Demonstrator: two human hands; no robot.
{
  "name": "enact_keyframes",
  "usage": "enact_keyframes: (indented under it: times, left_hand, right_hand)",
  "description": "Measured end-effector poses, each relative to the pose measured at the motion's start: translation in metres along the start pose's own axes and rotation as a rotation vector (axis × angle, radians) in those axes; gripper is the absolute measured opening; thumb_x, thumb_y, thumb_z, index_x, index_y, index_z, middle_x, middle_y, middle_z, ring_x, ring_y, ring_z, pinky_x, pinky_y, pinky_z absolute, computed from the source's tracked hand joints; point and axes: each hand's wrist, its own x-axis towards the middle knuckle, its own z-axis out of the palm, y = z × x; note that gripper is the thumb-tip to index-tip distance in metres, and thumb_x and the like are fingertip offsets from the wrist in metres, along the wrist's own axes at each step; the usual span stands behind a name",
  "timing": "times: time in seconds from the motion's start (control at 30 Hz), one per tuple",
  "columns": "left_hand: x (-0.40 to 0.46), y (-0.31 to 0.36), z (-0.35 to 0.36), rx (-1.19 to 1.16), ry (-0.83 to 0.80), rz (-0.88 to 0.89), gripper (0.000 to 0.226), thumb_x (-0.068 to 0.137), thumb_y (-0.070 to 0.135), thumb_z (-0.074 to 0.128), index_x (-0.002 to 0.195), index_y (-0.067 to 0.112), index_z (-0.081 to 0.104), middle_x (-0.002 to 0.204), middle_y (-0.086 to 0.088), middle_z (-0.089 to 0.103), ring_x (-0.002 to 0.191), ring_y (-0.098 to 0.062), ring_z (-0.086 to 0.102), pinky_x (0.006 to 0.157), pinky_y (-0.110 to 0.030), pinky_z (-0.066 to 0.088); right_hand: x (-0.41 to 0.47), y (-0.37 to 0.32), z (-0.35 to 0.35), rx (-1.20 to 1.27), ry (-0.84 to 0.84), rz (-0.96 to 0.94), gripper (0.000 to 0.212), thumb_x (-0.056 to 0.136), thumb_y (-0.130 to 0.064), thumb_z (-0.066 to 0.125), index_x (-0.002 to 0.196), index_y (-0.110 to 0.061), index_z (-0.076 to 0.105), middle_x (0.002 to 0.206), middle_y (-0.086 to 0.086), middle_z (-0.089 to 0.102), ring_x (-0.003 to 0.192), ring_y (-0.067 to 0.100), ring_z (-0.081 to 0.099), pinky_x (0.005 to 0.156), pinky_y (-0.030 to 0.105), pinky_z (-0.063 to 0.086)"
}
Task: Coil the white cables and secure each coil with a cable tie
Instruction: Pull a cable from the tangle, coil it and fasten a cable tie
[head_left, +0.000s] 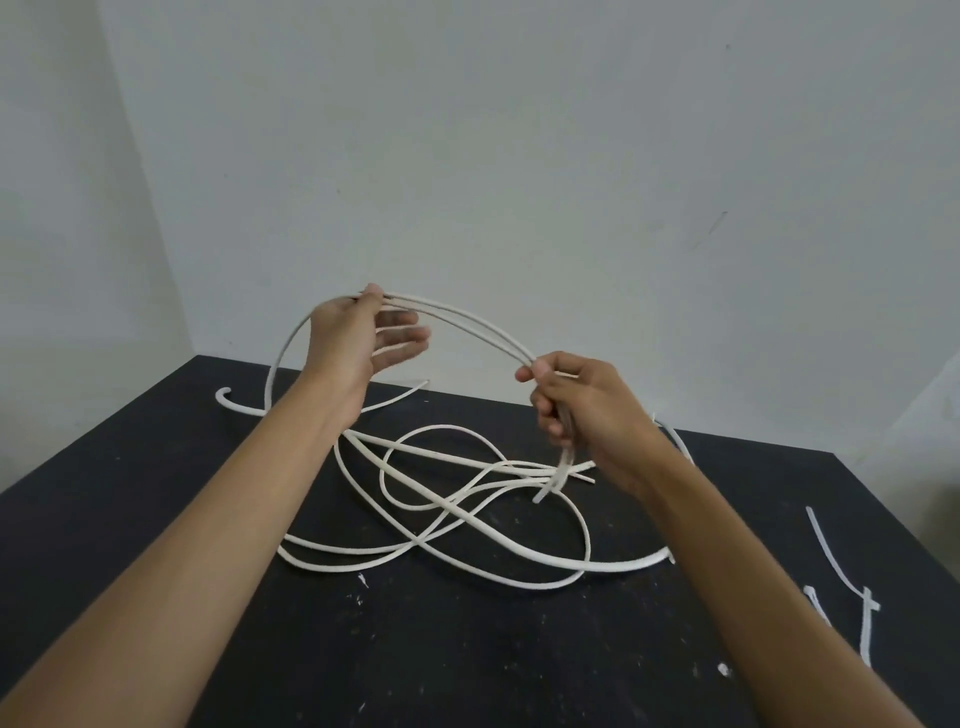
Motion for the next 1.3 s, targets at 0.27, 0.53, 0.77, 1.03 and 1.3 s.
enact_keyframes:
  times: [0.27, 0.53, 0.77, 1.03, 1.3]
  left_hand:
    - [-0.028, -0.037, 0.016, 0.858, -0.172, -0.146, 0.041, 0.105, 0.033, 0.062, 0.088, -0.001, 0.078, 0.069, -0.010, 0.078, 0.066, -0.031, 0.079, 0.063, -0.035, 0.064]
    - [-0.051, -0.064, 0.085, 0.998, -0.487, 0.487, 0.025, 0.109, 0.037, 0.053, 0.118, 0.027, 0.074, 0.110, 0.007, 0.072, 0.106, -0.010, 0.065, 0.089, -0.016, 0.046]
    - [-0.056, -0.081, 0.101, 0.946, -0.530, 0.439, 0.019, 0.109, 0.043, 0.051, 0.122, 0.030, 0.057, 0.117, 0.007, 0.062, 0.114, -0.011, 0.059, 0.093, -0.032, 0.048]
    - [-0.047, -0.102, 0.082, 0.755, -0.581, 0.090, 0.004, 0.103, 0.018, 0.070, 0.101, 0.016, 0.073, 0.082, -0.012, 0.077, 0.077, -0.026, 0.078, 0.083, -0.036, 0.061]
    - [-0.040, -0.118, 0.089, 1.223, -0.369, 0.407, 0.027, 0.098, 0.005, 0.066, 0.084, 0.027, 0.070, 0.071, 0.005, 0.072, 0.068, -0.013, 0.072, 0.074, -0.039, 0.063]
  right_hand:
    - [-0.030, 0.022, -0.057, -0.233, 0.157, 0.072, 0.023, 0.107, -0.012, 0.064, 0.096, -0.009, 0.084, 0.096, 0.013, 0.080, 0.090, 0.022, 0.077, 0.080, 0.026, 0.064]
    - [-0.047, 0.004, -0.085, -0.203, 0.155, -0.034, 0.027, 0.111, -0.027, 0.059, 0.103, -0.011, 0.078, 0.076, 0.004, 0.062, 0.064, 0.016, 0.051, 0.052, 0.024, 0.037]
    - [-0.058, 0.004, -0.127, -0.025, 0.265, -0.034, 0.029, 0.112, -0.036, 0.056, 0.103, -0.016, 0.074, 0.072, -0.001, 0.047, 0.059, 0.014, 0.030, 0.049, 0.022, 0.025]
    - [-0.063, 0.034, -0.173, 0.312, 0.516, 0.026, 0.025, 0.115, -0.028, 0.048, 0.102, -0.013, 0.064, 0.068, -0.004, 0.046, 0.053, 0.010, 0.028, 0.046, 0.023, 0.019]
    - [-0.065, 0.057, -0.185, 0.461, 0.568, 0.071, 0.028, 0.110, -0.015, 0.048, 0.113, -0.002, 0.073, 0.077, 0.002, 0.063, 0.061, 0.012, 0.052, 0.050, 0.022, 0.039]
